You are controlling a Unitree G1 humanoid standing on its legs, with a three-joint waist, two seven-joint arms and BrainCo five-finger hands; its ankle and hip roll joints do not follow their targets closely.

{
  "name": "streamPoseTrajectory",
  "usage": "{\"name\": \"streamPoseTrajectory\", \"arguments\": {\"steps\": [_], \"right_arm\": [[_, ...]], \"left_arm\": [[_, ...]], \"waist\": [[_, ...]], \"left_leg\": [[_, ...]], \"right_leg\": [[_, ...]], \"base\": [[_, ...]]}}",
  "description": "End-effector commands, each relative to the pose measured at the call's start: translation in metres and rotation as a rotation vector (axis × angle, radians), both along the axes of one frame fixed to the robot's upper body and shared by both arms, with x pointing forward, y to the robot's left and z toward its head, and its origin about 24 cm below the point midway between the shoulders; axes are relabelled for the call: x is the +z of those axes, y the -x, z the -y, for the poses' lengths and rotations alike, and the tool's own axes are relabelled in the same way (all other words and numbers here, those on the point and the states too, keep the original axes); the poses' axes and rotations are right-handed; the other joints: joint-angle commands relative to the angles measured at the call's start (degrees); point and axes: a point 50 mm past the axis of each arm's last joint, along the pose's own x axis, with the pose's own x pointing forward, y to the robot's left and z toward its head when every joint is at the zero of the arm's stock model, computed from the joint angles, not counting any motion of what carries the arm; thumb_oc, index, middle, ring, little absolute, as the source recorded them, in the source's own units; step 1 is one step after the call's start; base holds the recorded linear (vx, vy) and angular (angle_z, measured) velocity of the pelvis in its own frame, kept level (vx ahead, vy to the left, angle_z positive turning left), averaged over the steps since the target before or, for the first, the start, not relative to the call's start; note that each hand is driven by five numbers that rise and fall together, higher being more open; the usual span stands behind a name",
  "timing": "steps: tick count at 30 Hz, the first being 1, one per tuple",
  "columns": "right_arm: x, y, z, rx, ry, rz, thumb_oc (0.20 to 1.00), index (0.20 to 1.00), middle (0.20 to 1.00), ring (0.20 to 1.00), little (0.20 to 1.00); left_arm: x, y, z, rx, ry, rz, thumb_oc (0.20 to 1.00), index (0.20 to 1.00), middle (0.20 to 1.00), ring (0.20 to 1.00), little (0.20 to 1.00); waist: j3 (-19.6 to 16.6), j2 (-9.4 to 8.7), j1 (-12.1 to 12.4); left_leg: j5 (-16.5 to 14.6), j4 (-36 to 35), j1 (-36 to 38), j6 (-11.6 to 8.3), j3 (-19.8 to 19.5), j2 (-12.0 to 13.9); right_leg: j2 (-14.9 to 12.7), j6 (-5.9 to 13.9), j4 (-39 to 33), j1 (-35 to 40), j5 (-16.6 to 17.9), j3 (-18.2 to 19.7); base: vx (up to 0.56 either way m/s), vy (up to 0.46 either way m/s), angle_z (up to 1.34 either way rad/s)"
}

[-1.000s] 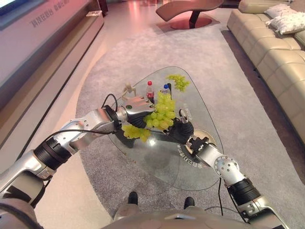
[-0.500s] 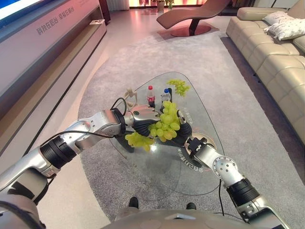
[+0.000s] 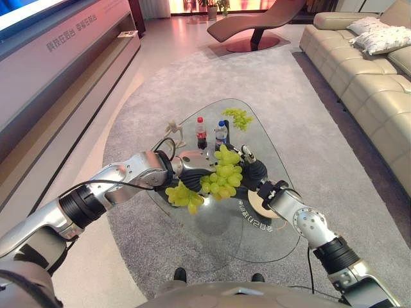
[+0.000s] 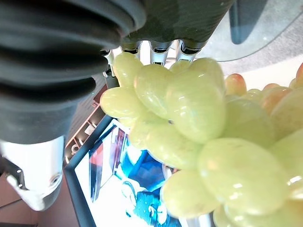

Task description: Pick up fruits into the plate

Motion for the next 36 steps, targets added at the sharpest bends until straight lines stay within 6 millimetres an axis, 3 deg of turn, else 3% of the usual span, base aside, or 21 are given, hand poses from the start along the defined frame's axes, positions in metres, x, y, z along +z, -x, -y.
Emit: {"name": "streamPoseTrajectory", "arguments": {"steps": [1, 14, 36], "right_arm": [[0.05, -0.01, -0.015, 0.079, -0.041, 0.193, 1.0, 1.0, 1.0, 1.0, 1.0], [0.041, -0.005, -0.021, 0.213, 0.08, 0.154, 1.0, 1.0, 1.0, 1.0, 1.0], [0.006, 0.004, -0.003, 0.209, 0.107, -0.024, 1.0, 1.0, 1.0, 1.0, 1.0]], "left_arm": [[0.034, -0.011, 0.005, -0.008, 0.012, 0.07, 0.2, 0.2, 0.2, 0.2, 0.2], [0.034, -0.01, 0.0, -0.011, -0.042, 0.073, 0.2, 0.2, 0.2, 0.2, 0.2], [0.069, -0.02, -0.013, 0.055, 0.005, 0.255, 0.2, 0.2, 0.2, 0.2, 0.2]], "waist": [[0.2, -1.34, 0.9], [0.4, -1.64, 1.1], [0.2, -1.63, 1.4]], "left_leg": [[-9.0, 0.4, 5.1, 2.21, 5.3, -3.7], [-9.2, 0.4, 5.4, 2.24, 5.6, -3.5], [-9.0, 0.4, 5.5, 1.75, 5.3, -3.0]], "right_leg": [[0.1, 0.88, 0.3, 3.2, -4.4, -0.2], [0.3, 0.82, 0.3, 3.4, -4.5, 0.3], [0.3, 0.65, 0.3, 4.1, -4.8, -0.2]], "base": [[0.04, -0.025, -0.02], [0.01, -0.011, -0.03], [0.0, -0.002, 0.0]]}}
